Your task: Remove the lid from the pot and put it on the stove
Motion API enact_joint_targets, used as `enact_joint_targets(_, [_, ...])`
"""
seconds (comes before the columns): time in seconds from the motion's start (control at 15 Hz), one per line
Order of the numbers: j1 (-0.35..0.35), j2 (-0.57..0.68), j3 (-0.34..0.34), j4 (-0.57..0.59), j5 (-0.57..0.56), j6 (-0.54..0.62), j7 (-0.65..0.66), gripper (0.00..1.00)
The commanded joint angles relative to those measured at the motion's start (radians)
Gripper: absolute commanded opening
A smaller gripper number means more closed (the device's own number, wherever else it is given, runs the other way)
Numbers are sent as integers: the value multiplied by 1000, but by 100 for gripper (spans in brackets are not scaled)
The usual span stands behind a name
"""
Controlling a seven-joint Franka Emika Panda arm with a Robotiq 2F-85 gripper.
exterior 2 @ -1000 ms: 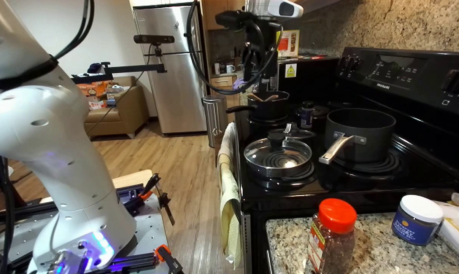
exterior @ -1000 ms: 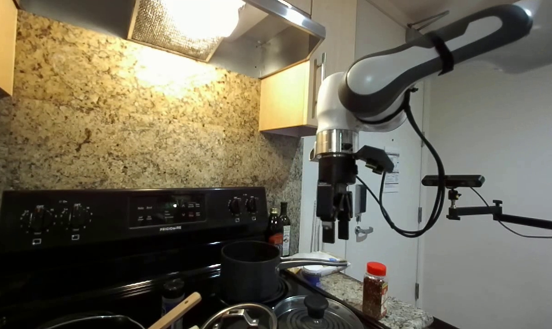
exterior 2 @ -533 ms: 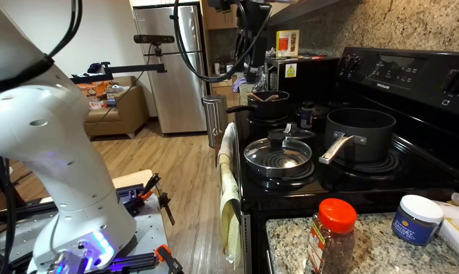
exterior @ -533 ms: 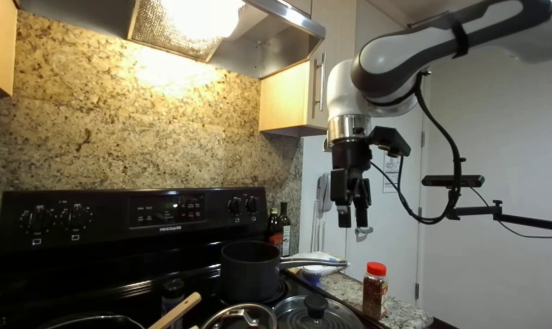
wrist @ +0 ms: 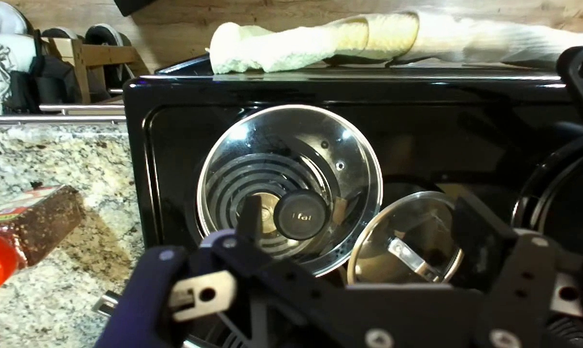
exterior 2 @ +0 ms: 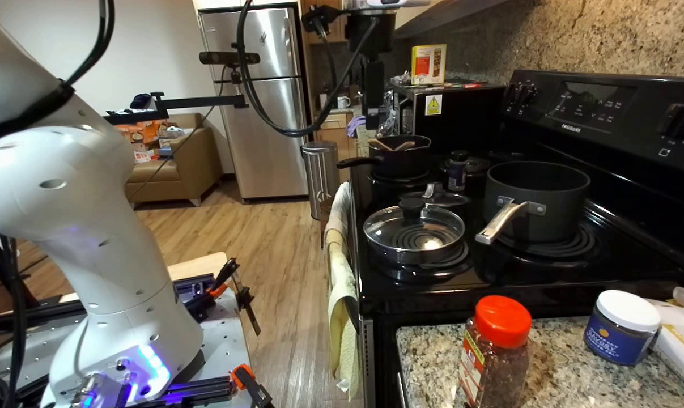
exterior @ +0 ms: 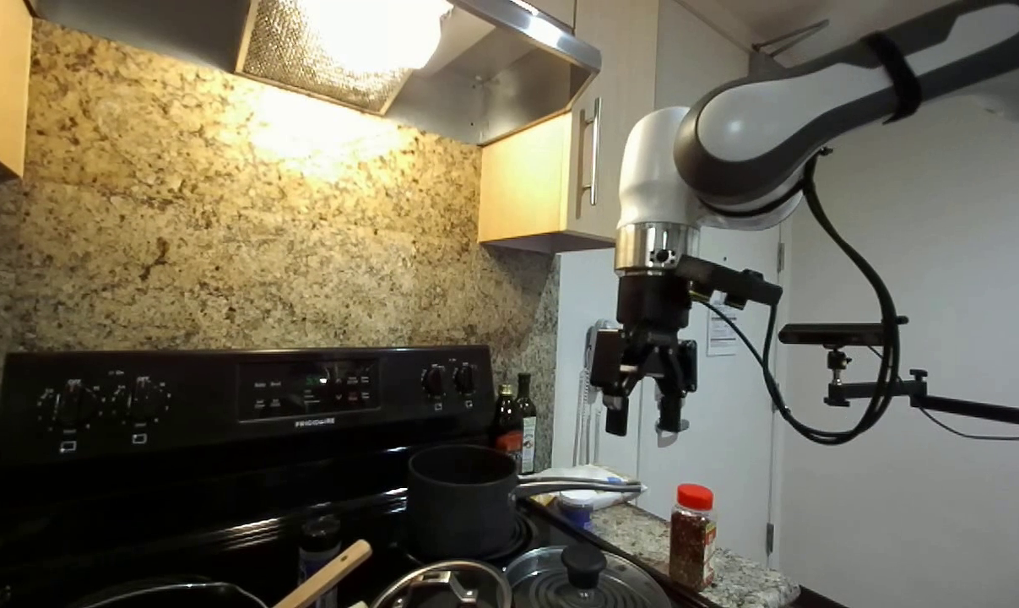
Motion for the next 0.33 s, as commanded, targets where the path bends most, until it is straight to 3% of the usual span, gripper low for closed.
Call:
enact_joint_targets(0.0, [-29,-62,46,-63,-29,25,117,100])
enact_joint_targets(0.07, [-17,-21,26,-22,-6,1,55,100])
enact_joint_targets(0.27, [-22,-40,39,-38,-7,1,85,100])
